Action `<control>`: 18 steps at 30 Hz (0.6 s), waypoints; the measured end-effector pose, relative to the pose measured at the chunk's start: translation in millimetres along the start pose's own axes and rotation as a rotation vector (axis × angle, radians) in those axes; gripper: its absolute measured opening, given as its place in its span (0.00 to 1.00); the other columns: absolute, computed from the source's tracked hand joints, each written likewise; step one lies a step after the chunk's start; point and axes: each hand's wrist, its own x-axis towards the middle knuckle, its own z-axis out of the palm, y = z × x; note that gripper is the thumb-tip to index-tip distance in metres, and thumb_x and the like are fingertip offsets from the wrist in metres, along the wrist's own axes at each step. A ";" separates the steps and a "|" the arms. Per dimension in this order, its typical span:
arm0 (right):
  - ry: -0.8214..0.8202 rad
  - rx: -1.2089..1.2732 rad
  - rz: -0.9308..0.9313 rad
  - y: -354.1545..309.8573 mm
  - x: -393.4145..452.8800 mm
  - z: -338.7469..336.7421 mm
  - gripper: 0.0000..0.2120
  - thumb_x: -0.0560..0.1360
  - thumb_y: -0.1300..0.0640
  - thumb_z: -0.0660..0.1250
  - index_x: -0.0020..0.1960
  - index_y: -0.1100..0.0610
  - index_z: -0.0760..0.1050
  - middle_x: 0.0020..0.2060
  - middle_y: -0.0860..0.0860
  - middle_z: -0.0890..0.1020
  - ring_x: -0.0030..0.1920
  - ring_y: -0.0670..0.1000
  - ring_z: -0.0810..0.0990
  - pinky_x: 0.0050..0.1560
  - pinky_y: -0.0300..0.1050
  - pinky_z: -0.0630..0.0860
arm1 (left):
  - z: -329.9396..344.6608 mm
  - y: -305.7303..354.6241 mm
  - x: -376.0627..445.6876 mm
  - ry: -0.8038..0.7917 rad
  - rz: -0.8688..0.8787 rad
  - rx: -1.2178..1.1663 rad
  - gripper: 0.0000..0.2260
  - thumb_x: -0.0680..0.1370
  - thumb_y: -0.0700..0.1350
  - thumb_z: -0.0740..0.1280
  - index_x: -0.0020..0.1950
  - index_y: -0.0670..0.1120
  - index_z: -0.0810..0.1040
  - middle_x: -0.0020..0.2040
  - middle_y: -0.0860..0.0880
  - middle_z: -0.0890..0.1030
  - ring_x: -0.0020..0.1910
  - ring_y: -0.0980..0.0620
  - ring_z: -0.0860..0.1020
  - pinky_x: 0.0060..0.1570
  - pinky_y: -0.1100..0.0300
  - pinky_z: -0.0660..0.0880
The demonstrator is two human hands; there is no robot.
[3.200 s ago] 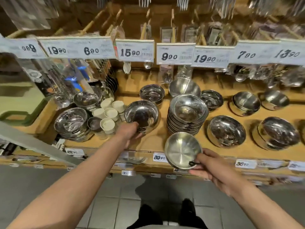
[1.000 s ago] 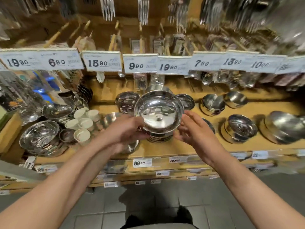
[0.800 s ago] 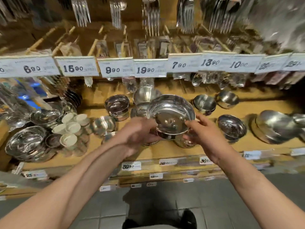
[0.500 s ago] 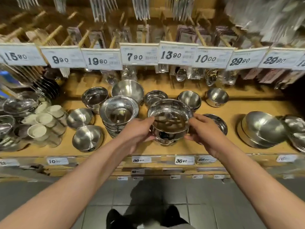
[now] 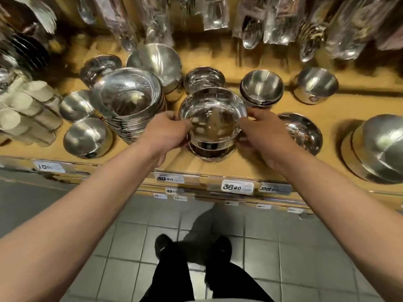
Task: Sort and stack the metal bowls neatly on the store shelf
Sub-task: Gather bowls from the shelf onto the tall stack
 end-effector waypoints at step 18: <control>-0.051 -0.439 -0.111 -6.1 20.1 -4.3 0.09 0.77 0.54 0.68 0.51 0.57 0.85 0.46 0.57 0.87 0.49 0.59 0.86 0.53 0.61 0.83 | 34.2 -48.4 -12.4 0.136 0.006 -0.069 0.12 0.76 0.46 0.71 0.59 0.47 0.78 0.53 0.47 0.83 0.53 0.46 0.83 0.58 0.45 0.81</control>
